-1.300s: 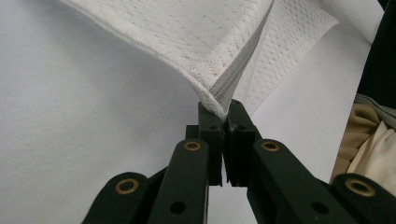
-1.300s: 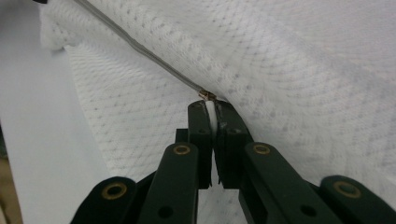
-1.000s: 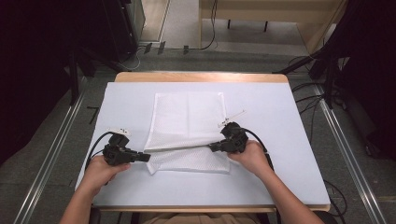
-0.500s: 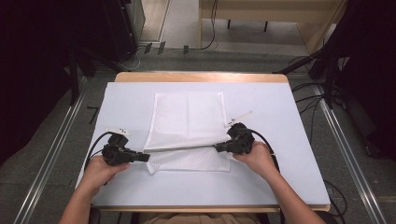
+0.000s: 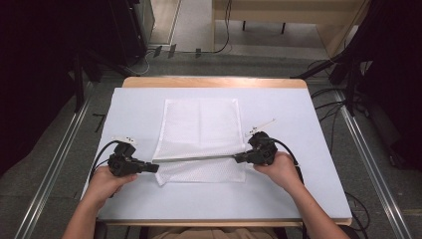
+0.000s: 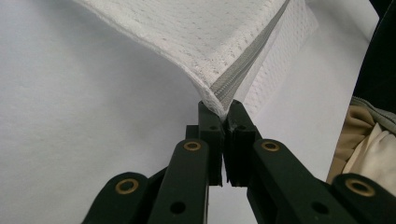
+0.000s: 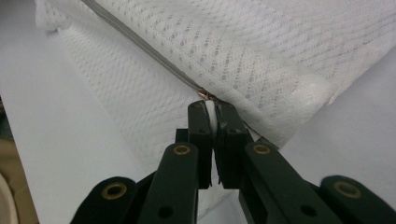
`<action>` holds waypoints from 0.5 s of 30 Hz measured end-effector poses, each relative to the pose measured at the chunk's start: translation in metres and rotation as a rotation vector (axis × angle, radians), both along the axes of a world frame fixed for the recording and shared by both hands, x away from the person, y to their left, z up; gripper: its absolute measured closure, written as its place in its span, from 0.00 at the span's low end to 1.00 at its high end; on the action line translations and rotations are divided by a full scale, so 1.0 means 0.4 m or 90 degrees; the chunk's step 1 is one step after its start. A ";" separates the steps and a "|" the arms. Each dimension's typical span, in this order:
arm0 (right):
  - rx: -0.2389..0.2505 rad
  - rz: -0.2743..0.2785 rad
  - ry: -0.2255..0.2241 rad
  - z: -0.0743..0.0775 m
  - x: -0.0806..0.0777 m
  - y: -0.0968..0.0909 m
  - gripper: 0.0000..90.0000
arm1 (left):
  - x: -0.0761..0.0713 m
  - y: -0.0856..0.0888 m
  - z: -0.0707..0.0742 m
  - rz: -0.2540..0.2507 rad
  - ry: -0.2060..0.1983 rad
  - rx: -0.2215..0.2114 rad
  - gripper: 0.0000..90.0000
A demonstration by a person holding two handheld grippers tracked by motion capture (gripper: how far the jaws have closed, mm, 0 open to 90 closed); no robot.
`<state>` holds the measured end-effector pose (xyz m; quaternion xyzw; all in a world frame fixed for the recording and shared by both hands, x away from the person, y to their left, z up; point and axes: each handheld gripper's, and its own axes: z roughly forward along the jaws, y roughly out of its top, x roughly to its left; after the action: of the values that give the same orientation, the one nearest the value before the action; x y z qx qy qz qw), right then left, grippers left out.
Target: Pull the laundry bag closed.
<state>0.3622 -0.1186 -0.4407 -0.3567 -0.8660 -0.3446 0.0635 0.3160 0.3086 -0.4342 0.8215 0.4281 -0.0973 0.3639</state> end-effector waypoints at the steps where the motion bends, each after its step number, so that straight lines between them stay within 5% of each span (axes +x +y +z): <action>1: 0.000 0.000 0.000 0.001 -0.001 -0.002 0.97 | 0.000 0.000 0.000 -0.002 0.000 0.000 0.98; 15: -0.007 -0.001 -0.005 0.002 -0.007 -0.031 0.97 | -0.001 -0.007 -0.002 -0.015 0.000 -0.002 0.98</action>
<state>0.3593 -0.1311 -0.4398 -0.3560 -0.8680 -0.3412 0.0578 0.3158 0.3056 -0.4350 0.8261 0.4181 -0.1020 0.3639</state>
